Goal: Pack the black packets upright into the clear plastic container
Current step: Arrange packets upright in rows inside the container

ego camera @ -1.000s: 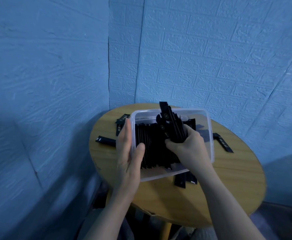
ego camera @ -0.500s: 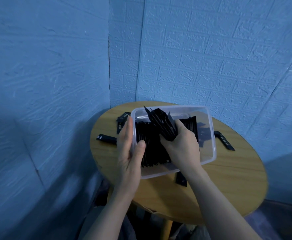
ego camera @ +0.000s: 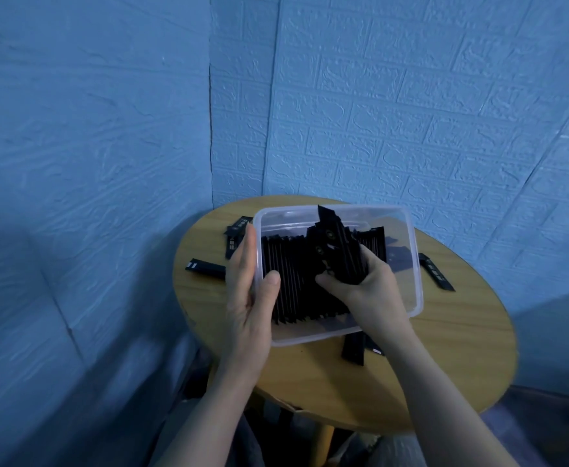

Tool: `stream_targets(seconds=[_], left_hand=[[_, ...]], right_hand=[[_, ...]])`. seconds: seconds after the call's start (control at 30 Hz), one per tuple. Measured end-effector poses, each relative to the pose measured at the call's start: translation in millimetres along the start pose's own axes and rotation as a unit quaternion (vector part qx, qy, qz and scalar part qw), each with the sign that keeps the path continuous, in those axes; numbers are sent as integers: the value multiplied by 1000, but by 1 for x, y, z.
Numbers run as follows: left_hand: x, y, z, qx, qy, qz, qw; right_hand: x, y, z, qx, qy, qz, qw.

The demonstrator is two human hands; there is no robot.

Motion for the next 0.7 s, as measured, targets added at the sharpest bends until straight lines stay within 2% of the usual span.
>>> stream_targets(seconds=[0.13, 0.23, 0.3, 0.37, 0.43, 0.5, 0.63, 0.7], left_hand=[[2, 0, -3, 5, -8, 2, 1000], [2, 0, -3, 3, -6, 2, 1000], [2, 0, -3, 4, -5, 2, 1000], [2, 0, -2, 4, -10, 3, 1000], [2, 0, -2, 0, -4, 3, 1000], [1, 0, -3, -3, -1, 1, 1000], [0, 0, -2, 3, -5, -3, 1000], [1, 0, -2, 1, -3, -1, 1000]], right_hand=[[0, -3, 2, -106, 3, 44, 993], [-2, -5, -4, -233, 19, 77, 969], [-4, -3, -6, -256, 30, 91, 962], [-5, 3, -3, -198, 19, 95, 975], [-5, 12, 1, -88, -9, 107, 990], [-4, 19, 5, -24, -28, 116, 993], [0, 18, 11, -23, -55, 66, 996], [1, 20, 13, 15, -65, 58, 996]])
Point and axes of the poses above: each hand's wrist, its own x-axis towards the middle knuckle, its own y-axis out of the back of the hand, z = x × y, the point moved 5 cm from there along x, towards the middle knuckle, and after that the axes turned 4 degrees about -y, right-handed, at the moved point
